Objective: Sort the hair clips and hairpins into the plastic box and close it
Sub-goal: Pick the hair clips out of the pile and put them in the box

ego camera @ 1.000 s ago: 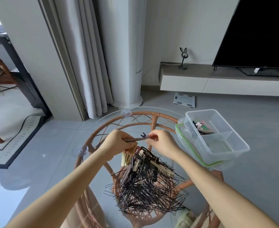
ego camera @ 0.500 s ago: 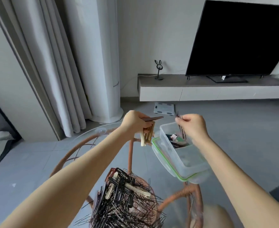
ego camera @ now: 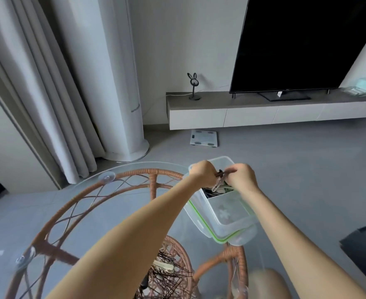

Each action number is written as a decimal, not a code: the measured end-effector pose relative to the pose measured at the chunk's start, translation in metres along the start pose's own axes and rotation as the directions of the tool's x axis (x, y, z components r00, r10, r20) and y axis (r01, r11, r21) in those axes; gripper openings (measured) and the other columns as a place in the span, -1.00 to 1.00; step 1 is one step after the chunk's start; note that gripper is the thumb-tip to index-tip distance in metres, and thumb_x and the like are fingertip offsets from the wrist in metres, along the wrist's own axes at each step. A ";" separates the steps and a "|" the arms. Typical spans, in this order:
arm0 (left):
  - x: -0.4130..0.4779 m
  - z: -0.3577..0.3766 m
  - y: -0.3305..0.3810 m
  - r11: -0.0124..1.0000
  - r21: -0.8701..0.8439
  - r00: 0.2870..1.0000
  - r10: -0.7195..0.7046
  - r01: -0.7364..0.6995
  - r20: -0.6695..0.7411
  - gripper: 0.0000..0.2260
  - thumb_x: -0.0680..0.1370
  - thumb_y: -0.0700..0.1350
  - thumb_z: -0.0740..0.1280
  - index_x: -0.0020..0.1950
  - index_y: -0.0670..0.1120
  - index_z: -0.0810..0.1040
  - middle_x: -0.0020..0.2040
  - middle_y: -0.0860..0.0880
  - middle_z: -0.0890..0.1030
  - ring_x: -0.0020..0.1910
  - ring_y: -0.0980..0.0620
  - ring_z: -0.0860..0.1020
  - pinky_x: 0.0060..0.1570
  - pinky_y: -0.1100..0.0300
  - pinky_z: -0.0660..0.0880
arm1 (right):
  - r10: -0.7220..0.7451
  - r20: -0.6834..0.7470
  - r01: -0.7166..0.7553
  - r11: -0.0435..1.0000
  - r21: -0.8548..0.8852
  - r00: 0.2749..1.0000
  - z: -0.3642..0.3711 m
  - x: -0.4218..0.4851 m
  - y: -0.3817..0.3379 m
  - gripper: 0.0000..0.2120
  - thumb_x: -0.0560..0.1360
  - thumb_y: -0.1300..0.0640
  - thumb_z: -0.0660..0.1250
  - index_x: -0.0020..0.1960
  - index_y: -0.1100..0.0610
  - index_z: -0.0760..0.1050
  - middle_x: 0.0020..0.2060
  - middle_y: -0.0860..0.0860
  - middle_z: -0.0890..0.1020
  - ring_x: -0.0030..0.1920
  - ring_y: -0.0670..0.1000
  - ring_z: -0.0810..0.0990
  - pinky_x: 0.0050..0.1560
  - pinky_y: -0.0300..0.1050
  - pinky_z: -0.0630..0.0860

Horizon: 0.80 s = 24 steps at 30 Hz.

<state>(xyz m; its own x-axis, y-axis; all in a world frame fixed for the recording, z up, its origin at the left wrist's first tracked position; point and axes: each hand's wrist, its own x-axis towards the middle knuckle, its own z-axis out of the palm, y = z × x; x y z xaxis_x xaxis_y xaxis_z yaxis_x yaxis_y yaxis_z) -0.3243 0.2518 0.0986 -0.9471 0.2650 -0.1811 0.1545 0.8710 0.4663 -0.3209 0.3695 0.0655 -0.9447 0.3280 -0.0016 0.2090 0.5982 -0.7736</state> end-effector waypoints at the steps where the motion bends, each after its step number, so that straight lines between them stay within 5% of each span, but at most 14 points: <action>1: 0.000 -0.002 -0.002 1.000 0.025 1.000 0.009 -0.009 0.027 -0.75 0.53 -0.18 0.22 0.14 -0.17 0.59 0.18 -0.14 0.59 0.14 -0.15 0.54 0.02 0.15 0.50 | -0.030 -0.003 0.030 0.999 -0.034 1.000 -0.002 -0.001 0.000 -0.73 0.34 0.41 0.23 -0.09 0.24 0.65 -0.08 0.24 0.66 0.00 0.24 0.58 -0.05 -0.09 0.49; 2: -0.001 -0.004 -0.003 0.998 0.051 0.998 0.021 -0.023 0.051 -0.76 0.54 -0.20 0.21 0.12 -0.18 0.59 0.21 -0.13 0.57 0.13 -0.12 0.53 0.08 0.14 0.50 | -0.058 -0.003 0.058 0.996 -0.067 0.998 -0.004 -0.003 -0.002 -0.70 0.36 0.42 0.20 -0.06 0.23 0.64 -0.06 0.28 0.64 0.24 0.09 0.47 -0.01 -0.10 0.48; 3: -0.006 -0.008 -0.004 0.998 0.040 0.998 0.037 -0.040 0.056 -0.78 0.52 -0.26 0.19 0.08 -0.19 0.59 0.23 -0.15 0.56 0.08 -0.09 0.52 0.05 0.20 0.49 | -0.081 -0.004 0.080 0.992 -0.099 0.997 -0.007 -0.005 -0.004 -0.68 0.38 0.42 0.18 -0.04 0.19 0.63 -0.06 0.27 0.63 -0.16 0.07 0.38 0.02 -0.11 0.45; 4: -0.009 -0.013 -0.005 0.997 0.030 0.997 0.069 -0.071 0.037 -0.74 0.50 -0.33 0.16 0.05 -0.19 0.59 0.24 -0.16 0.56 0.04 -0.07 0.50 0.00 0.22 0.46 | -0.092 -0.009 0.090 0.988 -0.128 0.996 -0.009 -0.007 -0.007 -0.67 0.40 0.41 0.18 0.03 0.19 0.61 0.02 0.23 0.62 0.08 0.25 0.53 0.07 -0.11 0.43; 6: -0.020 -0.024 -0.011 0.995 -0.034 0.995 0.094 -0.095 -0.035 -0.60 0.45 -0.42 0.09 0.10 -0.18 0.62 0.23 -0.12 0.58 0.07 -0.06 0.53 0.06 0.20 0.45 | -0.102 -0.030 0.095 0.980 -0.176 0.994 -0.014 -0.013 -0.013 -0.66 0.43 0.38 0.18 0.15 0.24 0.56 0.17 0.18 0.59 0.21 0.19 0.50 0.19 -0.10 0.40; 9: -0.040 -0.041 -0.028 0.988 -0.101 0.979 0.096 -0.115 -0.179 -0.55 0.43 -0.45 0.07 0.08 -0.14 0.64 0.18 -0.08 0.61 0.15 -0.05 0.55 0.15 0.23 0.43 | -0.156 -0.055 0.139 0.963 -0.232 0.986 -0.017 -0.028 -0.027 -0.63 0.41 0.39 0.19 0.18 0.24 0.54 0.20 0.19 0.57 0.24 0.18 0.49 0.21 -0.10 0.38; 12: -0.065 -0.051 -0.059 0.992 -0.115 0.970 0.030 -0.060 -0.243 -0.59 0.43 -0.42 0.09 0.02 -0.13 0.66 0.10 -0.07 0.65 0.08 -0.04 0.58 0.00 0.27 0.43 | -0.261 -0.048 0.245 0.945 -0.217 0.964 -0.014 -0.050 -0.044 -0.64 0.39 0.39 0.21 0.13 0.20 0.57 0.13 0.16 0.61 0.17 0.16 0.53 0.15 -0.12 0.41; 15: -0.101 -0.054 -0.100 0.998 -0.038 0.976 -0.052 0.044 -0.213 -0.71 0.46 -0.32 0.21 0.03 -0.10 0.65 0.12 -0.05 0.64 0.07 -0.06 0.58 0.03 0.22 0.46 | -0.351 0.173 0.374 0.920 -0.122 0.920 0.002 -0.086 -0.059 -0.79 0.44 0.29 0.28 0.01 0.18 0.62 0.00 0.09 0.67 0.03 0.07 0.60 0.08 -0.14 0.46; 19: -0.159 -0.040 -0.147 0.988 0.077 0.987 -0.130 0.137 -0.091 -0.80 0.50 -0.15 0.30 0.09 -0.07 0.60 0.11 -0.05 0.63 -0.04 0.01 0.59 0.05 0.22 0.52 | -0.314 0.571 0.468 0.872 -0.142 0.759 0.041 -0.145 -0.058 -0.84 0.43 0.10 0.38 -0.06 0.16 0.61 -0.11 0.04 0.67 -0.10 0.02 0.60 -0.09 -0.19 0.46; 24: -0.225 -0.010 -0.183 0.964 0.025 0.952 -0.257 0.264 -0.165 -0.80 0.51 0.01 0.30 0.06 -0.05 0.55 -0.31 0.08 0.59 -0.37 0.17 0.58 -0.29 0.30 0.57 | -0.362 0.579 0.623 0.701 -0.348 0.731 0.078 -0.193 -0.042 -0.71 0.46 -0.02 0.34 0.05 0.18 0.54 -0.03 0.07 0.64 -0.01 0.09 0.57 -0.04 -0.11 0.50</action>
<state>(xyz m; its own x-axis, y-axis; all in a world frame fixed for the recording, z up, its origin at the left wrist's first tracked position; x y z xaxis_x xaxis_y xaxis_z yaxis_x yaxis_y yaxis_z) -0.1423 0.0284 0.0620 -0.9879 -0.0395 -0.1498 -0.0944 0.9202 0.3800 -0.1671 0.2240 0.0488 -0.9122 -0.4003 -0.0878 -0.3541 0.8778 -0.3225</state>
